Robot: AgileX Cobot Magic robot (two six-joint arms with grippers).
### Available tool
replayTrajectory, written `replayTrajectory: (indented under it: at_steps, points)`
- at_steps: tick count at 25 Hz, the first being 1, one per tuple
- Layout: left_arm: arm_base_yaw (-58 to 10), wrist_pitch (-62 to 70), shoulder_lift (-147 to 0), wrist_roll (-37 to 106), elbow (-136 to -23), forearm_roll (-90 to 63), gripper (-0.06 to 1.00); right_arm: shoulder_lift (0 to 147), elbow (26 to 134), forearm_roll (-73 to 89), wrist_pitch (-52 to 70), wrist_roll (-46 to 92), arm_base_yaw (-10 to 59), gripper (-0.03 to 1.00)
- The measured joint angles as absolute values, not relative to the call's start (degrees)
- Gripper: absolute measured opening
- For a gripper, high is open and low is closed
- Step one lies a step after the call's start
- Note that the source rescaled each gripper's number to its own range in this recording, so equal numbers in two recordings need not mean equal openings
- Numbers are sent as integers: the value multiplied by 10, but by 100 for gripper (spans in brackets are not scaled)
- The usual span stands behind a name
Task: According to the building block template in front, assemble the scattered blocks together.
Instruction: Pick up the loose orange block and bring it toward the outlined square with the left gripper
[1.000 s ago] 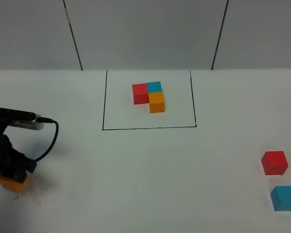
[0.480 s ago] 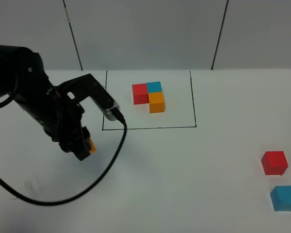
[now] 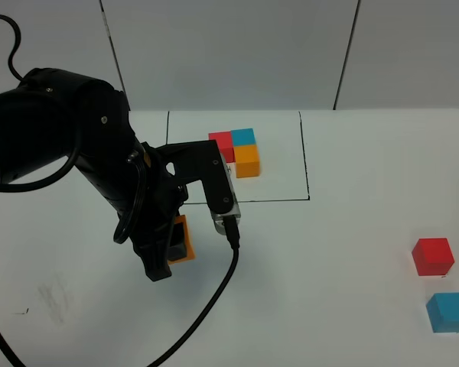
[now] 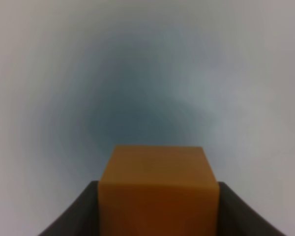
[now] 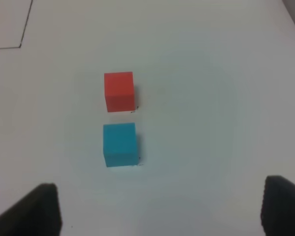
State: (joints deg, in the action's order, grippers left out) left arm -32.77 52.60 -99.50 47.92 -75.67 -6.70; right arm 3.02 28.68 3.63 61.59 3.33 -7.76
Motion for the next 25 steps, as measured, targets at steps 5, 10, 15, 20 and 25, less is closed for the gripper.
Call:
replayTrajectory:
  at_steps: [5, 10, 15, 20, 25]
  points:
    - [-341, 583, -1026, 454, -802, -64, 0, 30, 287, 36, 616, 33, -78, 87]
    - [-374, 628, -1087, 430, -877, -37, 0, 30, 287, 37, 616, 33, -78, 87]
    - [-428, 641, -1150, 425, -943, 11, 0, 30, 287, 37, 616, 33, -78, 87]
    - [-458, 650, -1204, 424, -962, 61, 0, 30, 287, 40, 616, 33, -78, 87]
    - [-460, 611, -1219, 424, -962, 46, 0, 30, 287, 40, 616, 33, -78, 87]
